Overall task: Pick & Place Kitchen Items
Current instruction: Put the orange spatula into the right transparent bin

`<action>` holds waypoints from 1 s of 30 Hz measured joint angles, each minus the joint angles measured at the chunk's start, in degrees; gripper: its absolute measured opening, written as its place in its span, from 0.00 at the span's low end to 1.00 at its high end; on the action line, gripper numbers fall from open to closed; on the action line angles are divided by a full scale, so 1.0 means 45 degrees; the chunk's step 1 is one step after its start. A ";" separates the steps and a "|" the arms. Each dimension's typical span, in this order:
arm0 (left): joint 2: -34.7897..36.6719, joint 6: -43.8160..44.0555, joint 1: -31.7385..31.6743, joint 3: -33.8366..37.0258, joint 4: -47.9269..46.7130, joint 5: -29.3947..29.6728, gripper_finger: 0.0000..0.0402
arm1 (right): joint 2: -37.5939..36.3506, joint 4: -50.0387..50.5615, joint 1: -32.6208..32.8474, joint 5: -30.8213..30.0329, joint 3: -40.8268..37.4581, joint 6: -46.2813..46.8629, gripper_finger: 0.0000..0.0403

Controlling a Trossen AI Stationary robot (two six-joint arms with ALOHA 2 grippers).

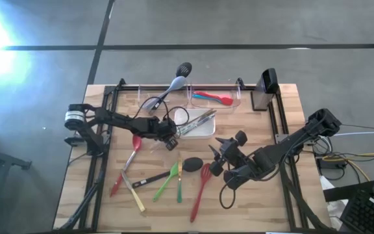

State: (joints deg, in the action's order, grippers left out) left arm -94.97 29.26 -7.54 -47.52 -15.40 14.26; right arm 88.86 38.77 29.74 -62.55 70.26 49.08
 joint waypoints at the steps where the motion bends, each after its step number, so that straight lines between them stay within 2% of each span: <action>1: 0.0127 -0.0008 -0.0003 0.0007 -0.0073 0.0106 0.09 | 0.0000 0.0003 0.0000 0.0012 0.0000 0.0000 0.43; 14: 0.2187 -0.0489 -0.0285 0.0033 -0.0538 0.0875 0.09 | 0.0005 -0.0011 0.0000 0.0352 -0.0044 0.0039 0.43; 23: 0.4054 -0.1266 -0.0277 0.0035 -0.0499 0.2000 0.09 | 0.0031 -0.0019 0.0006 0.0339 -0.0049 -0.0020 0.39; 27: 0.5153 -0.2078 -0.0206 0.0633 0.0945 0.1944 0.09 | 0.0053 -0.0031 0.0015 0.0277 -0.0078 -0.0033 0.38; 30: 0.6085 -0.2582 -0.0207 0.1693 0.3552 0.0841 0.09 | 0.0053 -0.0328 0.0019 0.0172 -0.0190 0.0033 0.38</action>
State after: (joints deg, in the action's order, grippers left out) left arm -67.58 17.64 -8.47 -39.90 0.58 18.05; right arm 89.10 37.29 29.82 -61.78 69.41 49.23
